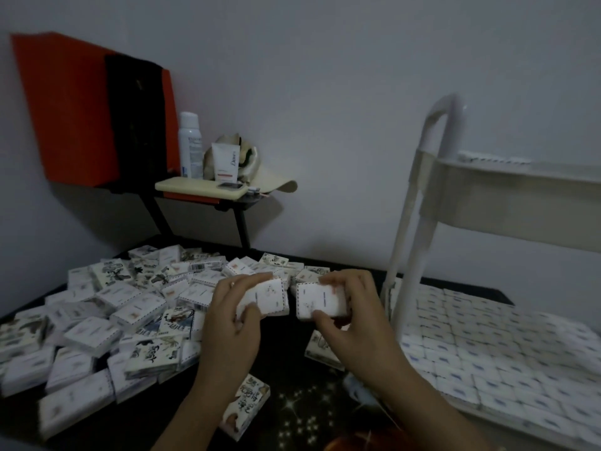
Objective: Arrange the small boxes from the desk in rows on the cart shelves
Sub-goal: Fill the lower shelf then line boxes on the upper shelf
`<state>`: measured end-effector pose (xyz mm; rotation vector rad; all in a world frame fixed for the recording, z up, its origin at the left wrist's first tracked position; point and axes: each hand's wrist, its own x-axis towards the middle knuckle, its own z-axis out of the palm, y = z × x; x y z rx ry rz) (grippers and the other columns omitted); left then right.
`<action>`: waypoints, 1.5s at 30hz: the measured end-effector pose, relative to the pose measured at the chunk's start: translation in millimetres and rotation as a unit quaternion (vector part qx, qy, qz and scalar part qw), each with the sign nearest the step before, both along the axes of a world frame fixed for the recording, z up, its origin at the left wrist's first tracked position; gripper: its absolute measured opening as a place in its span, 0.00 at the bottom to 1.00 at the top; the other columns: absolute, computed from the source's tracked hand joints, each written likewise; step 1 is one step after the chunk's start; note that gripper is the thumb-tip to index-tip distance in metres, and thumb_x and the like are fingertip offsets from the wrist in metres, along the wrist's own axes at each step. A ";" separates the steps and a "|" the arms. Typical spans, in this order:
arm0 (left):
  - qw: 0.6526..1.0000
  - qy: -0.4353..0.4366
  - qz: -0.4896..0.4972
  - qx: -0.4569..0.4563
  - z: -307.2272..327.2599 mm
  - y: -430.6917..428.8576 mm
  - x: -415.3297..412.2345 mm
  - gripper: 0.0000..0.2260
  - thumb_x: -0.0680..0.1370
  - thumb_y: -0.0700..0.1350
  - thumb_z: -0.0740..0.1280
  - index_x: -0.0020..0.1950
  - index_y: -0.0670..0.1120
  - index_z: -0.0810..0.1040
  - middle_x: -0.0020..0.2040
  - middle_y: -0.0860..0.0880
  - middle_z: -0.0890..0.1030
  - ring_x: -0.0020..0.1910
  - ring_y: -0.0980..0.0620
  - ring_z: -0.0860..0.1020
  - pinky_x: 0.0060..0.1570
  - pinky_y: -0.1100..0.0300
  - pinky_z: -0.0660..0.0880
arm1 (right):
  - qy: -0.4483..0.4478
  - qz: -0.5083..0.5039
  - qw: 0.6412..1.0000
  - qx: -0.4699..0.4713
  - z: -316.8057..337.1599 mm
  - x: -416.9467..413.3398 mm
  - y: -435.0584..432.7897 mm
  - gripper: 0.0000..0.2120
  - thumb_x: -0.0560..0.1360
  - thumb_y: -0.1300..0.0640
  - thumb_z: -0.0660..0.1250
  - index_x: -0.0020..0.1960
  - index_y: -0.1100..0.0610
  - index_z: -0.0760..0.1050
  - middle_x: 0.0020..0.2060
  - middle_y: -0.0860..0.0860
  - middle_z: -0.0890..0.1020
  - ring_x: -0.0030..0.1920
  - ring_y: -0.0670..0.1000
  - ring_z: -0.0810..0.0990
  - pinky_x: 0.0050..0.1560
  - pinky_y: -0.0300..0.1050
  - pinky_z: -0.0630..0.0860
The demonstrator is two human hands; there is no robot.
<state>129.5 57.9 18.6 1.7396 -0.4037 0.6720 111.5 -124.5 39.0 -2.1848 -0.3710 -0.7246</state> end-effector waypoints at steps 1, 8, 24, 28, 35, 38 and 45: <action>1.000 -0.011 -0.007 0.002 9.2 -2.1 -4.1 0.19 0.78 0.38 0.57 0.57 0.59 0.79 0.56 0.57 0.74 0.48 0.57 0.76 0.41 0.62 0.76 | -0.019 0.005 1.000 0.010 9.3 -10.1 -0.5 0.15 0.73 0.58 0.69 0.56 0.46 0.71 0.55 0.40 0.68 0.56 0.39 0.72 0.46 0.41 0.79; 0.992 -0.104 -0.058 0.034 98.9 -24.4 -35.2 0.19 0.76 0.44 0.58 0.63 0.61 0.74 0.59 0.57 0.75 0.52 0.60 0.77 0.46 0.64 0.75 | -0.179 -0.017 0.984 -0.014 90.5 -69.4 -27.1 0.09 0.76 0.56 0.63 0.54 0.49 0.77 0.51 0.43 0.74 0.51 0.40 0.76 0.47 0.29 0.71; 0.938 -0.295 -0.050 0.176 294.9 -154.3 -12.6 0.19 0.73 0.45 0.73 0.61 0.48 0.72 0.50 0.53 0.79 0.49 0.56 0.79 0.45 0.63 0.78 | -0.148 -0.215 0.962 -0.079 258.0 -74.7 -180.6 0.10 0.73 0.51 0.72 0.53 0.45 0.75 0.42 0.44 0.82 0.44 0.46 0.81 0.43 0.43 0.77; 0.887 -0.242 -0.014 0.394 318.3 -188.4 24.6 0.15 0.73 0.46 0.72 0.57 0.50 0.74 0.53 0.52 0.81 0.51 0.51 0.79 0.51 0.55 0.76 | -0.047 -0.242 0.960 -0.135 265.9 -54.8 -195.6 0.10 0.75 0.53 0.70 0.55 0.46 0.74 0.53 0.50 0.82 0.51 0.51 0.79 0.45 0.47 0.78; 0.770 -0.143 -0.015 0.621 324.2 -229.4 47.1 0.19 0.72 0.46 0.74 0.60 0.49 0.73 0.56 0.52 0.77 0.54 0.50 0.74 0.50 0.57 0.72 | 0.037 -0.269 0.942 -0.195 274.2 -26.3 -203.2 0.17 0.76 0.59 0.66 0.63 0.51 0.71 0.59 0.52 0.79 0.54 0.53 0.76 0.40 0.42 0.74; 0.745 -0.098 -0.019 0.660 325.2 -231.0 47.3 0.17 0.70 0.46 0.77 0.56 0.48 0.77 0.52 0.53 0.79 0.51 0.52 0.76 0.51 0.57 0.75 | 0.042 -0.273 0.935 -0.222 277.5 -16.3 -200.7 0.18 0.76 0.59 0.68 0.64 0.53 0.70 0.59 0.52 0.79 0.55 0.53 0.76 0.46 0.43 0.74; 0.721 -0.041 -0.045 0.691 322.9 -228.5 47.4 0.08 0.72 0.42 0.73 0.50 0.51 0.81 0.43 0.57 0.78 0.45 0.56 0.75 0.47 0.61 0.72 | 0.087 -0.253 0.924 -0.273 283.0 10.3 -180.9 0.13 0.74 0.54 0.72 0.57 0.52 0.77 0.53 0.49 0.82 0.47 0.49 0.79 0.50 0.45 0.78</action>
